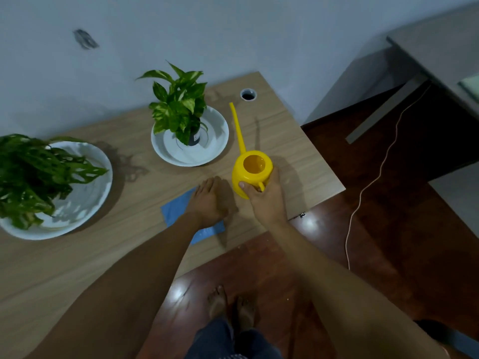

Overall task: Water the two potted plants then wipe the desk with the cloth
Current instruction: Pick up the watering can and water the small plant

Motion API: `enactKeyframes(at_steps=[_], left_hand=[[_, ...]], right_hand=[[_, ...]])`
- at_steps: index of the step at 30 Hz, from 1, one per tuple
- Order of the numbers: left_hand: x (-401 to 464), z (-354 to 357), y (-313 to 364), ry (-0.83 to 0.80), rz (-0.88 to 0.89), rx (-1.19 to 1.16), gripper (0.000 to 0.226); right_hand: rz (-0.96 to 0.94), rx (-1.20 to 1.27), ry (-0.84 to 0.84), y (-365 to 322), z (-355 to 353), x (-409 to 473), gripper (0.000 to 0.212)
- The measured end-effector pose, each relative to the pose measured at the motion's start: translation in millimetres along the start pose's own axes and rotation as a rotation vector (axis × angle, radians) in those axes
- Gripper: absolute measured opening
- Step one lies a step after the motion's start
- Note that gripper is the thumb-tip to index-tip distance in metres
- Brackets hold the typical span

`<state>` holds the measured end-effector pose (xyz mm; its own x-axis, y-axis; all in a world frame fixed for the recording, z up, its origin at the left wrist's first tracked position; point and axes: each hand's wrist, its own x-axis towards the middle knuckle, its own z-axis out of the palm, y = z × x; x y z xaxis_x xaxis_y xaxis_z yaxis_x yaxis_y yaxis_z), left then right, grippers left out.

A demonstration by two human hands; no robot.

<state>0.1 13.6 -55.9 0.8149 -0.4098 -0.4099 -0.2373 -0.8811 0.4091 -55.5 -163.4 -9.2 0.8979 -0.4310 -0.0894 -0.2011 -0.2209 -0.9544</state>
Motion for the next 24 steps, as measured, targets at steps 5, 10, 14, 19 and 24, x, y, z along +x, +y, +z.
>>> enactKeyframes(at_steps=[5,10,14,19,24], left_hand=[[-28,-22,-22,0.061,-0.118,0.008,0.104],[-55,-32,-56,0.072,-0.181,-0.002,0.105],[-74,-32,-88,0.064,-0.186,-0.012,0.104],[-89,-25,-117,0.051,-0.163,-0.029,0.09],[-103,-12,-142,0.041,-0.085,0.016,0.082]], right_hand=[[-0.099,0.006,-0.006,-56,5,-9,0.064],[-0.16,-0.077,-0.002,-116,23,-28,0.061],[-0.148,-0.122,0.021,-156,41,-46,0.062],[-0.087,-0.196,0.112,-188,68,-57,0.066],[-0.047,-0.267,0.148,-204,88,-64,0.072]])
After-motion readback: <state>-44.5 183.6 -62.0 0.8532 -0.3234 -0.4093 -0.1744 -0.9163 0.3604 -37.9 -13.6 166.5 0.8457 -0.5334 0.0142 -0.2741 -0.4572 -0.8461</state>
